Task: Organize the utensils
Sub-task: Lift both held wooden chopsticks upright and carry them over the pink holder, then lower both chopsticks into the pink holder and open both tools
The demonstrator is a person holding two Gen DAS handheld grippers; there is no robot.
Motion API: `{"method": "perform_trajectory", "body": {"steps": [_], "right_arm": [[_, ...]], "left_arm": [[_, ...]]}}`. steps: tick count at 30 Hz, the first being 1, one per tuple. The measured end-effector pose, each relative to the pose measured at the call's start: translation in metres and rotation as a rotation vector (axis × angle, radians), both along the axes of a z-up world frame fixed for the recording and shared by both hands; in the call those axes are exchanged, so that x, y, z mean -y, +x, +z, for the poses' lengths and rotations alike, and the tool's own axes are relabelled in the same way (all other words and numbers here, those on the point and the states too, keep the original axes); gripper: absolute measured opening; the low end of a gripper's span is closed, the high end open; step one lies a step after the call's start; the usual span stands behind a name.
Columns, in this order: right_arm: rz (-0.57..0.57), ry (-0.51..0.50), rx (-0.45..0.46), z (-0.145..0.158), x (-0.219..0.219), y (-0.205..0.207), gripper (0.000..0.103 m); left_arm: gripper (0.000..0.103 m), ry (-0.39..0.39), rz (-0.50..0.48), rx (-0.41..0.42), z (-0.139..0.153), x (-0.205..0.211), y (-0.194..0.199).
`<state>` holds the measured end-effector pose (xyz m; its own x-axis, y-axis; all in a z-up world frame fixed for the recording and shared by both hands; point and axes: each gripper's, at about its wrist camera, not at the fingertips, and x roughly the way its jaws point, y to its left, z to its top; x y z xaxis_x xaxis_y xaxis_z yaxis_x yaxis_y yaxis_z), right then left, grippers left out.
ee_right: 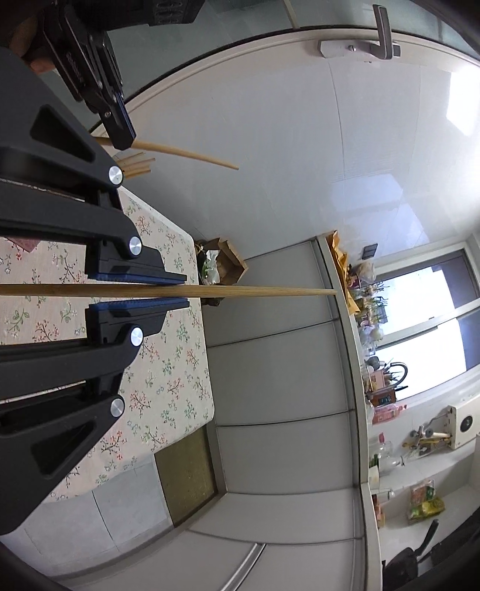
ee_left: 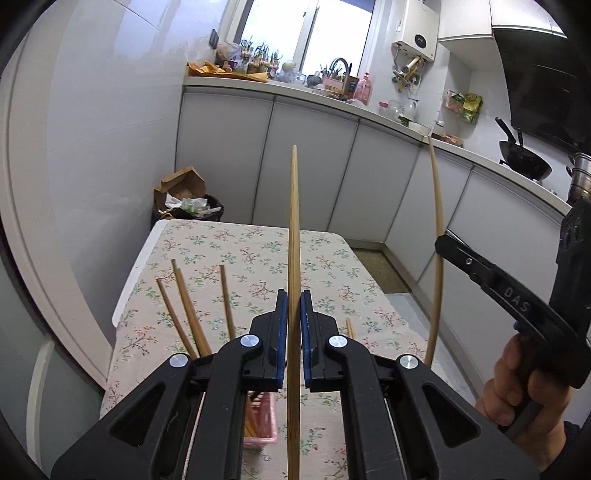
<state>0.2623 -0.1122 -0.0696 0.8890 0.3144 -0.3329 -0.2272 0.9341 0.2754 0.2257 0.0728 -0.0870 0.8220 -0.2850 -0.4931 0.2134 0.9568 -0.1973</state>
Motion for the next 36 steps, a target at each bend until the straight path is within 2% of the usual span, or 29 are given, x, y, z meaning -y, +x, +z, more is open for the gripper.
{"method": "perform_trajectory", "body": {"steps": [5, 11, 19, 22, 31, 33, 36], "right_arm": [[0.043, -0.003, 0.011, -0.003, -0.016, -0.006, 0.007], [0.088, -0.010, 0.004, -0.011, -0.034, -0.008, 0.007], [0.123, -0.010, -0.018, -0.025, -0.051, -0.006, 0.007], [0.125, -0.014, -0.021, -0.028, -0.054, -0.004, 0.007], [0.115, -0.016, -0.043, -0.034, -0.050, 0.001, 0.008], [0.115, -0.016, -0.044, -0.033, -0.050, 0.002, 0.008], [0.120, -0.019, -0.048, -0.034, -0.052, 0.002, 0.008]], "left_arm": [[0.006, -0.030, 0.044, 0.081, -0.003, -0.014, 0.000], [0.006, -0.066, 0.072, 0.136, -0.017, -0.023, 0.004], [0.006, -0.027, 0.102, 0.249, -0.041, -0.015, 0.007], [0.006, 0.021, 0.127, 0.293, -0.053, -0.007, 0.008], [0.006, 0.187, 0.240, 0.308, -0.094, 0.009, -0.001], [0.007, 0.197, 0.245, 0.289, -0.097, 0.011, -0.003], [0.010, 0.229, 0.241, 0.217, -0.107, 0.017, -0.005]]}}
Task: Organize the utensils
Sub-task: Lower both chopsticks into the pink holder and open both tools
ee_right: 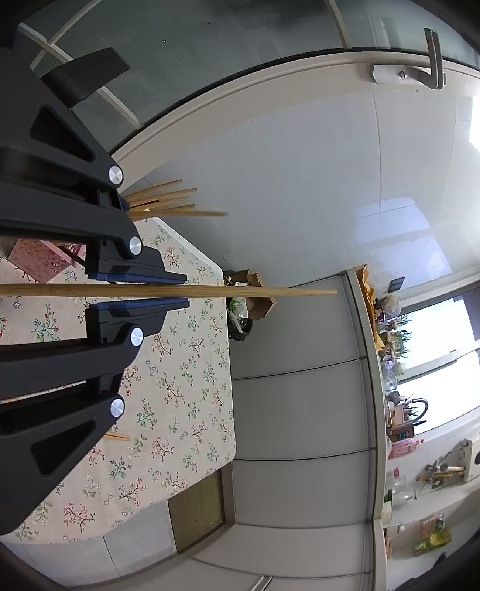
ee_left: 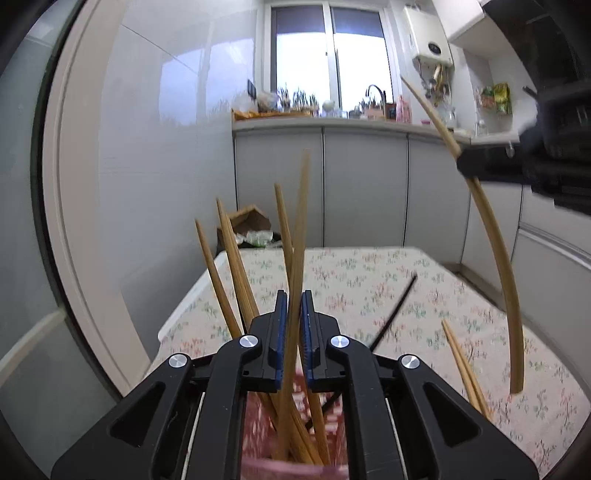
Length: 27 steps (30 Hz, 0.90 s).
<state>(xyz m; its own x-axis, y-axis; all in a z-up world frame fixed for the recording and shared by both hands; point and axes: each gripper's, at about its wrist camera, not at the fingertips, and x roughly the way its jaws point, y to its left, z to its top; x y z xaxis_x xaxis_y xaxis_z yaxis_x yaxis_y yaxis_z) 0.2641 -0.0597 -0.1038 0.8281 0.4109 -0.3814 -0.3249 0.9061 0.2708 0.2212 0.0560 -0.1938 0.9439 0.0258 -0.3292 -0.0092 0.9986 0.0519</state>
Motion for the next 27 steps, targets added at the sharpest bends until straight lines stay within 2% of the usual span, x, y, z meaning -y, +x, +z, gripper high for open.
{"method": "perform_trajectory", "body": {"steps": [2, 4, 10, 13, 18, 22, 24, 27], "right_arm": [[0.004, -0.003, -0.002, -0.001, -0.002, 0.000, 0.008], [0.008, -0.006, -0.003, -0.001, -0.003, 0.000, 0.008], [0.013, -0.009, -0.006, -0.002, -0.005, 0.000, 0.008], [0.013, -0.013, -0.008, -0.003, -0.006, -0.001, 0.008], [0.007, -0.017, -0.011, -0.002, -0.005, -0.001, 0.008], [0.003, -0.011, -0.017, -0.003, -0.002, 0.001, 0.008], [0.008, -0.001, -0.022, -0.003, -0.002, 0.001, 0.008], [0.020, 0.013, -0.027, -0.003, -0.002, 0.002, 0.008]], "left_arm": [[0.010, 0.035, -0.002, -0.044, -0.003, 0.005, -0.001], [0.010, 0.030, -0.009, -0.084, -0.003, 0.005, -0.002], [0.010, -0.058, -0.026, -0.156, 0.000, -0.002, -0.005], [0.010, -0.066, -0.043, -0.162, -0.002, -0.003, -0.005], [0.007, -0.153, -0.069, -0.152, 0.002, -0.016, 0.002], [0.007, -0.207, -0.081, -0.175, 0.002, -0.025, 0.004], [0.007, -0.216, -0.091, -0.209, 0.003, -0.024, 0.003], [0.008, -0.280, -0.088, -0.296, 0.002, -0.032, 0.002]]}}
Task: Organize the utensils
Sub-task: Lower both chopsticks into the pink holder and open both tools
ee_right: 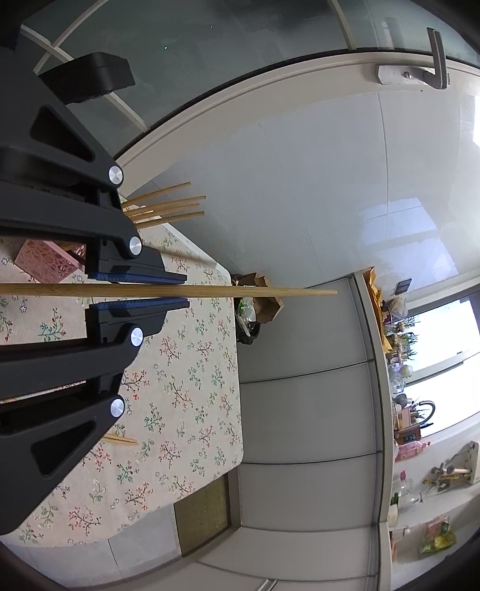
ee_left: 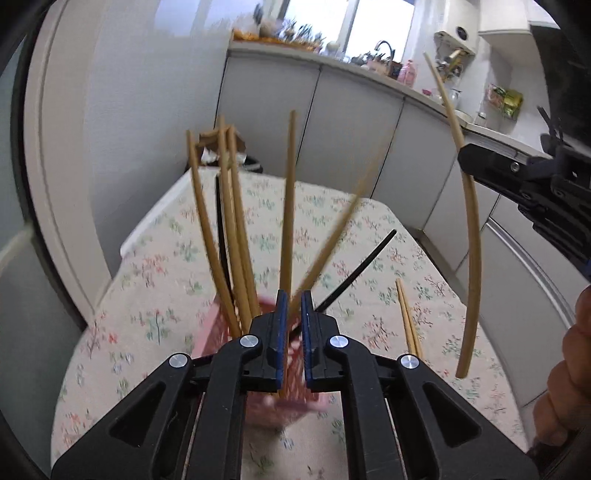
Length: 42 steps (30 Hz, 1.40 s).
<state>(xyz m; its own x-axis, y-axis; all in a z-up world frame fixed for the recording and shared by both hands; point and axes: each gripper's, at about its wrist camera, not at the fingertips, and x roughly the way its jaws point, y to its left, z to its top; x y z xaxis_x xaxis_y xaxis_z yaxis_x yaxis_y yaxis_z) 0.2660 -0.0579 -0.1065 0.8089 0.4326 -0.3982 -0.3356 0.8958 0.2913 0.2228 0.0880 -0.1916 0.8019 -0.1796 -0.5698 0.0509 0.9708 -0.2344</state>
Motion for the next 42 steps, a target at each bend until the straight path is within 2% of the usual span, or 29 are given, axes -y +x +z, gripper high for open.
{"method": "perform_trajectory", "body": {"steps": [3, 5, 11, 14, 15, 16, 19, 22, 25, 32, 34, 42], "right_arm": [[0.006, 0.030, -0.019, -0.002, 0.002, 0.002, 0.008], [0.008, 0.050, -0.032, -0.006, 0.003, 0.004, 0.008], [0.007, 0.154, -0.042, -0.014, 0.000, 0.005, 0.008], [0.007, 0.224, -0.024, -0.018, -0.012, 0.004, 0.008], [0.008, 0.224, -0.013, -0.019, -0.020, 0.004, 0.008], [0.008, 0.217, -0.004, -0.021, -0.026, 0.004, 0.008], [0.003, 0.184, 0.018, -0.030, -0.050, 0.005, 0.008], [0.001, 0.143, 0.053, -0.037, -0.071, 0.005, 0.008], [-0.004, 0.103, 0.067, -0.046, -0.085, 0.005, 0.008], [0.007, 0.038, 0.045, -0.061, -0.091, 0.001, 0.008], [0.016, 0.026, 0.026, -0.063, -0.090, -0.001, 0.008], [0.027, 0.021, -0.010, -0.058, -0.082, -0.007, 0.010]], "left_arm": [[0.008, -0.050, 0.030, -0.025, 0.012, -0.012, -0.005], [0.013, -0.091, 0.043, -0.001, 0.024, -0.021, -0.012], [0.015, -0.107, 0.100, -0.048, 0.043, -0.045, -0.013], [0.027, -0.067, 0.136, -0.088, 0.051, -0.052, -0.015], [0.036, -0.068, 0.149, -0.107, 0.052, -0.055, -0.015], [0.040, -0.079, 0.158, -0.130, 0.051, -0.058, -0.014], [0.040, -0.094, 0.165, -0.182, 0.049, -0.066, -0.015], [0.040, -0.036, 0.179, -0.190, 0.048, -0.066, -0.015], [0.051, 0.017, 0.183, -0.185, 0.049, -0.065, -0.016], [0.052, 0.050, 0.209, -0.195, 0.048, -0.075, -0.018], [0.055, 0.051, 0.206, -0.188, 0.051, -0.074, -0.020], [0.057, 0.082, 0.191, -0.174, 0.053, -0.069, -0.020]]}}
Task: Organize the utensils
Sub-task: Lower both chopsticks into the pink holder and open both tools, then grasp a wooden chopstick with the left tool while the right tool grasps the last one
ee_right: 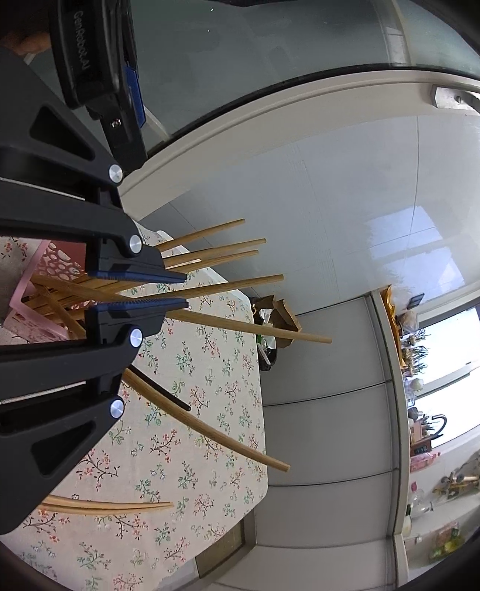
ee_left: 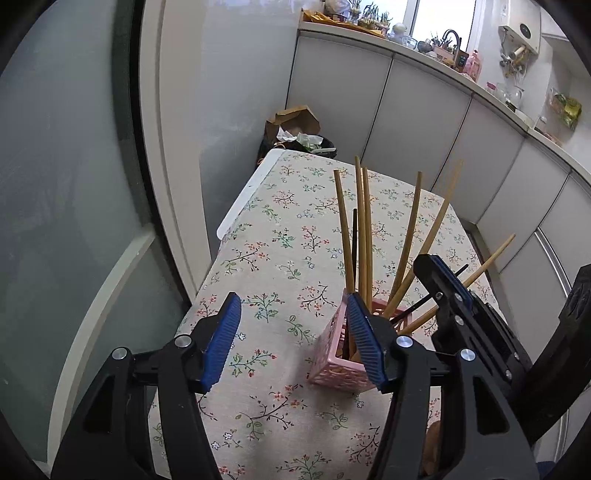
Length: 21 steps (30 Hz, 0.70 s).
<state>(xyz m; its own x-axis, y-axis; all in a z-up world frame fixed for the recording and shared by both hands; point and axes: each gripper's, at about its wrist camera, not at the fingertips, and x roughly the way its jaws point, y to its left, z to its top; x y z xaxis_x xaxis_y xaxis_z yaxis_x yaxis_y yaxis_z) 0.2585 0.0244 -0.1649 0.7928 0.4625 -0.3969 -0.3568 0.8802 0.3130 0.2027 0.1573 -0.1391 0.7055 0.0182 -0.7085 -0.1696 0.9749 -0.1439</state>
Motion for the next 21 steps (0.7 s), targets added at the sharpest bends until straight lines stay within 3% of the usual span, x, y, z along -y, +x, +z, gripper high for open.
{"method": "perform_trajectory", "body": {"steps": [4, 10, 17, 19, 21], "right_arm": [[-0.001, 0.028, -0.018, 0.007, 0.014, -0.001, 0.018], [-0.044, 0.061, -0.059, 0.023, 0.042, 0.006, 0.018], [-0.093, 0.105, -0.127, 0.071, 0.109, 0.010, 0.026], [-0.111, 0.069, -0.134, 0.082, 0.131, 0.007, 0.034], [-0.148, 0.013, -0.135, 0.089, 0.156, 0.001, 0.036]], "left_arm": [[0.059, -0.004, -0.005, -0.001, 0.000, 0.001, 0.001], [0.059, -0.013, -0.006, 0.004, 0.001, 0.002, 0.000], [0.060, -0.002, -0.090, 0.032, 0.011, 0.029, -0.004], [0.060, 0.014, -0.131, 0.041, 0.014, 0.044, -0.006], [0.060, 0.019, -0.177, 0.049, 0.016, 0.060, -0.008]]}}
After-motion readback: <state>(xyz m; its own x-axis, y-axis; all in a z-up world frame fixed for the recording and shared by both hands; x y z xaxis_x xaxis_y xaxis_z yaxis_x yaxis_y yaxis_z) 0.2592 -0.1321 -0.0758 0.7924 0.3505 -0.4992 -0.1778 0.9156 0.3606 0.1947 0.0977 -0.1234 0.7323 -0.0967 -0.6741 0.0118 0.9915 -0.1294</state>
